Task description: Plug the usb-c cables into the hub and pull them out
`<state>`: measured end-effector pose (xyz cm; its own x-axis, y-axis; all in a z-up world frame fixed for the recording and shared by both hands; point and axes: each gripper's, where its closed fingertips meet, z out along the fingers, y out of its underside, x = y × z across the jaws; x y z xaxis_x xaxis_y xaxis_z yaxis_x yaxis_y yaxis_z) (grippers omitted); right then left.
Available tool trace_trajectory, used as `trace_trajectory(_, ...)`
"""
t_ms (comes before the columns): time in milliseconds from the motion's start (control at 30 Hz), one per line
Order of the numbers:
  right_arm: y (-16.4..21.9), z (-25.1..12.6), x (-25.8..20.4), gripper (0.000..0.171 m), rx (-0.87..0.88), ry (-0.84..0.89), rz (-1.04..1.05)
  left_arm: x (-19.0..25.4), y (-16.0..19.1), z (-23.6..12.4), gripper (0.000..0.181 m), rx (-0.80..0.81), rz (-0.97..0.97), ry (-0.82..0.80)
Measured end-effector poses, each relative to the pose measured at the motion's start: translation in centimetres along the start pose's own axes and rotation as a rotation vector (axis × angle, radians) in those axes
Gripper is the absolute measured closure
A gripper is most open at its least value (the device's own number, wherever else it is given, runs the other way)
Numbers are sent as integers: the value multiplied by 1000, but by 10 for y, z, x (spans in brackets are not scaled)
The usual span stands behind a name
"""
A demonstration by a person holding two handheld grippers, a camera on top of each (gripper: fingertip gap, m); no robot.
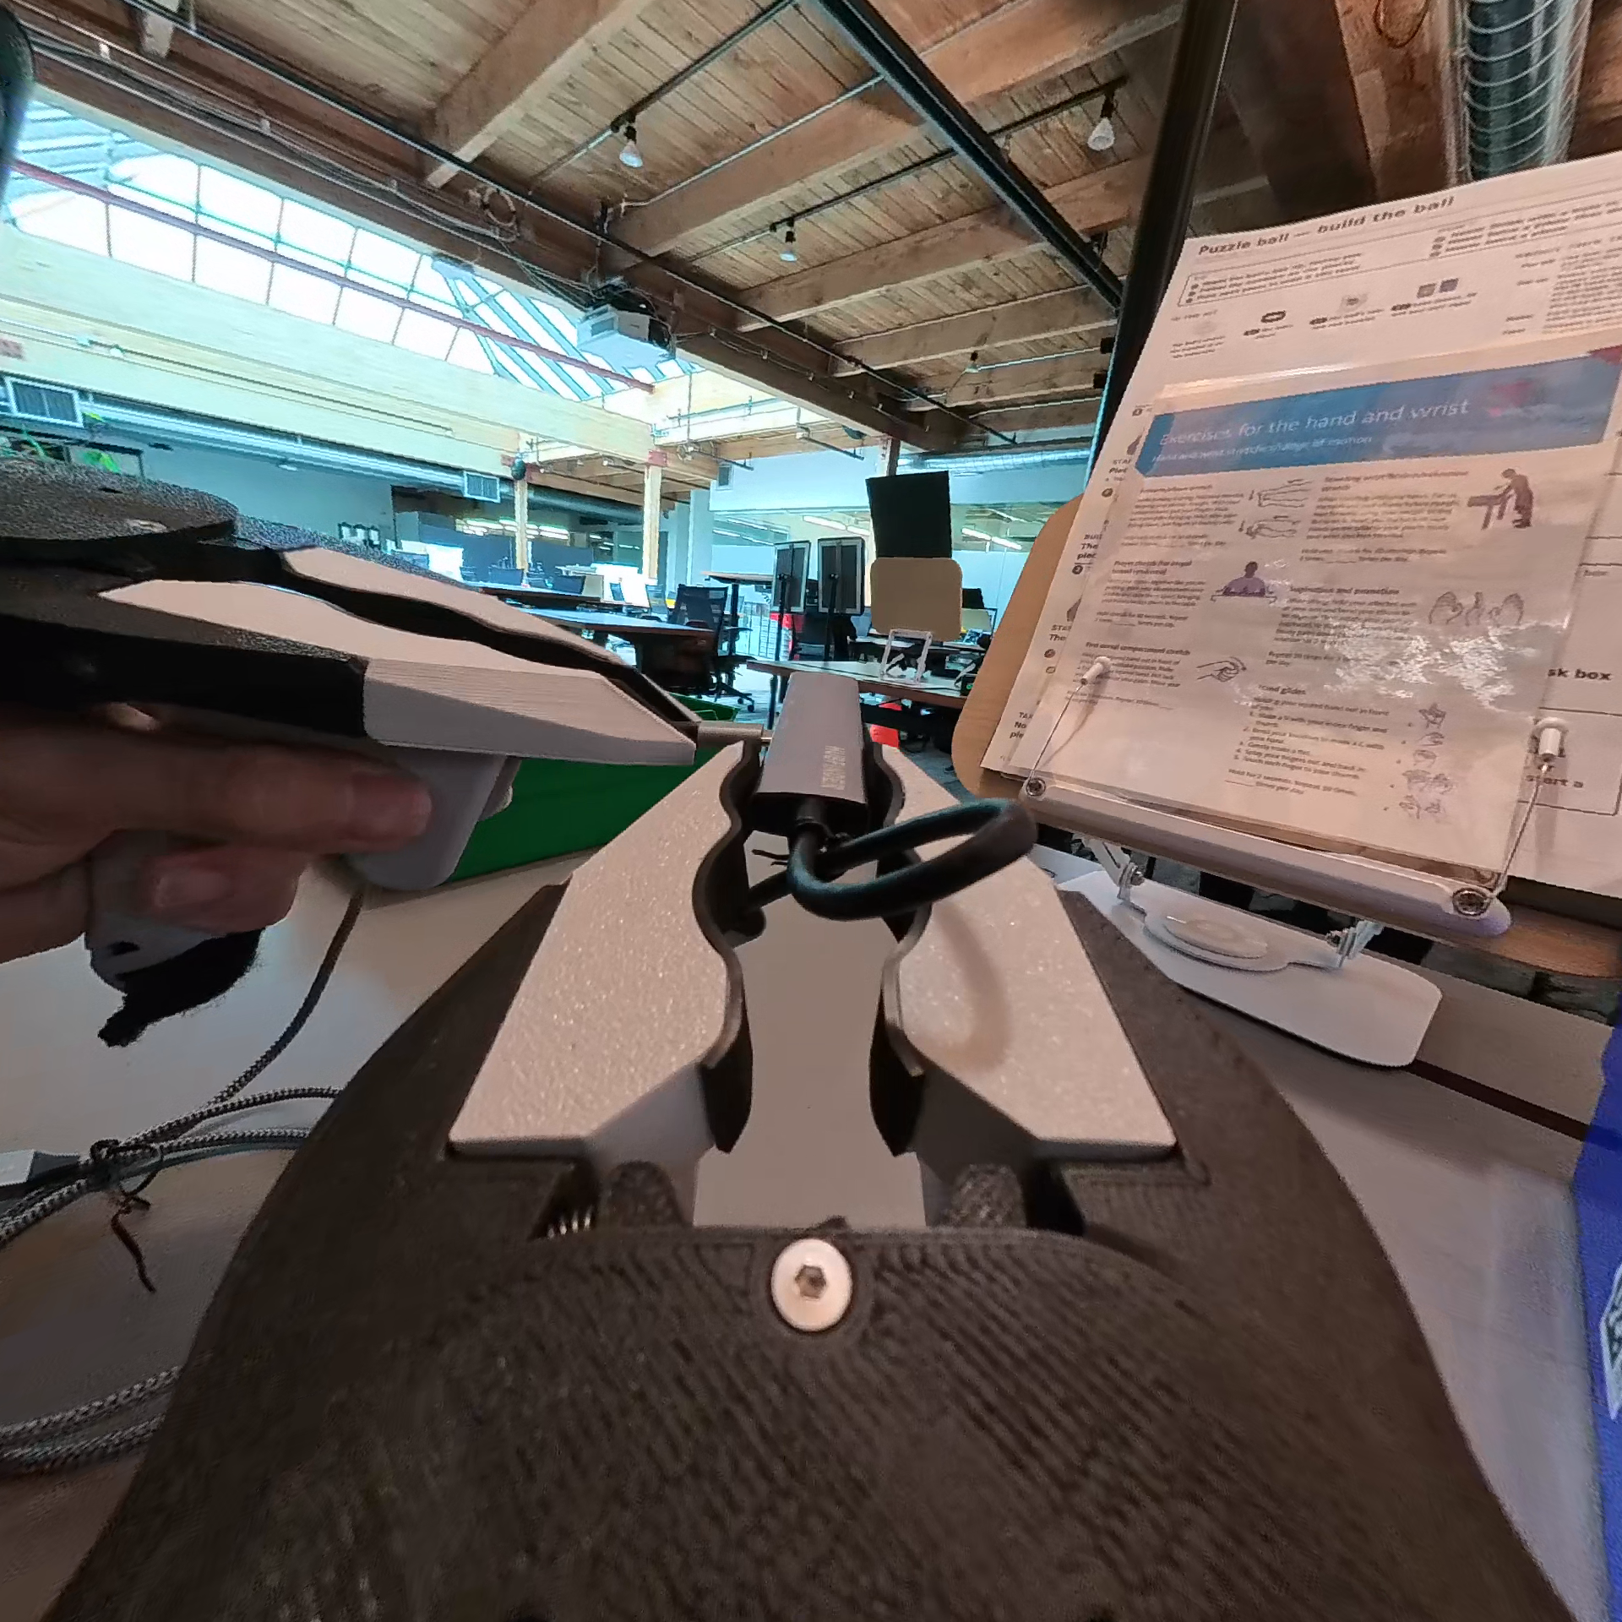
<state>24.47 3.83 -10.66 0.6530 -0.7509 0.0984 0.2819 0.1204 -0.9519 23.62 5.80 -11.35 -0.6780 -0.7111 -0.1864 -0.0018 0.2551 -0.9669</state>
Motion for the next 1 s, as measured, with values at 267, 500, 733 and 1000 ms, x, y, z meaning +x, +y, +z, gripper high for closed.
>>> trace_trajectory(267,6,1,-4,148,-36,-22,13,-1,2,0,178,-10,31,-29)
trace_trajectory(500,11,0,2,147,-46,-11,10,-1,3,2,173,-9,-41,21)
trace_trajectory(733,13,-3,17,148,-47,33,17,-101,1,-71,160,-61,-60,-177)
trace_trajectory(1000,15,-1,12,148,-49,9,23,-293,109,-160,140,-611,-347,-440)
